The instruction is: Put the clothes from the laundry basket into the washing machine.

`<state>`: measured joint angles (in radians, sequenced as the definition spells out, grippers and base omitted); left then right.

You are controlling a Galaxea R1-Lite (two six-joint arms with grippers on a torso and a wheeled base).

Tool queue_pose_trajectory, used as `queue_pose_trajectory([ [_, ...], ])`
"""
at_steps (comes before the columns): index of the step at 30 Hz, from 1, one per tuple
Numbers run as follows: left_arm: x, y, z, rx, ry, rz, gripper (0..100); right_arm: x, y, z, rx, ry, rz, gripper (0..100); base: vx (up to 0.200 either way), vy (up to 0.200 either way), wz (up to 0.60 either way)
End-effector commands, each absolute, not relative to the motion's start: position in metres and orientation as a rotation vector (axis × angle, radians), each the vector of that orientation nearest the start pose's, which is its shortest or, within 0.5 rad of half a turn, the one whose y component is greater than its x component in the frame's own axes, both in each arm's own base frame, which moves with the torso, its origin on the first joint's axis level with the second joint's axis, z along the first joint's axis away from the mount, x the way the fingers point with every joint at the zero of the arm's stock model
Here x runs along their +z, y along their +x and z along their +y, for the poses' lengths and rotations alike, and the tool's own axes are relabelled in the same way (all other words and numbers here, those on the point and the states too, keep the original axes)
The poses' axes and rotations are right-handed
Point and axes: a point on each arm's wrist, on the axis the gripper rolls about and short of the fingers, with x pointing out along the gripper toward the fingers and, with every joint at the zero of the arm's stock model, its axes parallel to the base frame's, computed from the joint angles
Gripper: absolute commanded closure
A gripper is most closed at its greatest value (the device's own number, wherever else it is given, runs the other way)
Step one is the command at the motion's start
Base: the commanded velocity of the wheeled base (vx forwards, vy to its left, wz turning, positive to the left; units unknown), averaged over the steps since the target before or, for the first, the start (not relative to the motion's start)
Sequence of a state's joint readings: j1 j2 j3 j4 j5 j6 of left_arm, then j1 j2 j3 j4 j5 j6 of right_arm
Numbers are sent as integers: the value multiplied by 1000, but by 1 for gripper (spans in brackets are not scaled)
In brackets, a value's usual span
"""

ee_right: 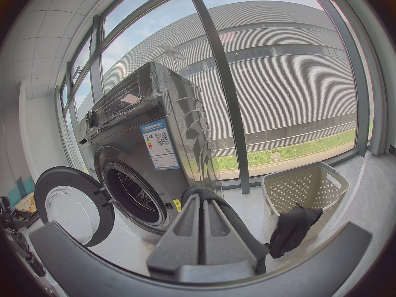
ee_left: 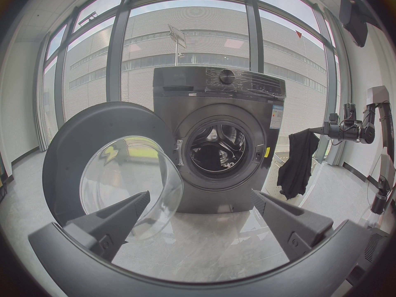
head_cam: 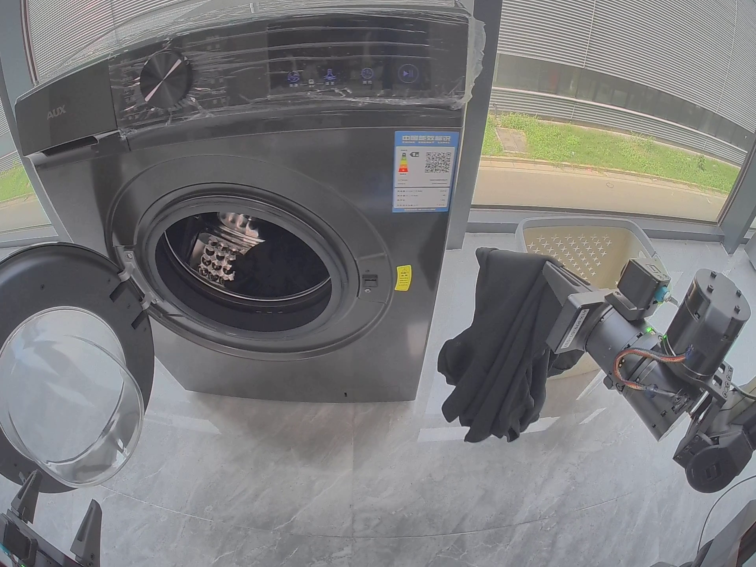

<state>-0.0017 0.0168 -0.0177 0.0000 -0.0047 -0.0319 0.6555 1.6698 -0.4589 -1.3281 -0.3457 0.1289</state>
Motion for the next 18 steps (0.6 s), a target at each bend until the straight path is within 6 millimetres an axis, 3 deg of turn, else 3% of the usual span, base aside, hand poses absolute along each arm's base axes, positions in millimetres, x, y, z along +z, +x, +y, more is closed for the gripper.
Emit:
queue_pose_trajectory([
  [1, 76, -23, 0, -6, -32, -1, 0, 172, 213, 155, 316, 185, -78, 100, 0, 200, 0],
  [11, 76, -23, 0, -6, -31, -1, 0, 171, 210, 159, 336, 188, -74, 100, 0, 200, 0],
  [18, 76, -23, 0, -6, -23, -1, 0, 156, 199, 159, 368, 145, -7, 100, 0, 200, 0],
])
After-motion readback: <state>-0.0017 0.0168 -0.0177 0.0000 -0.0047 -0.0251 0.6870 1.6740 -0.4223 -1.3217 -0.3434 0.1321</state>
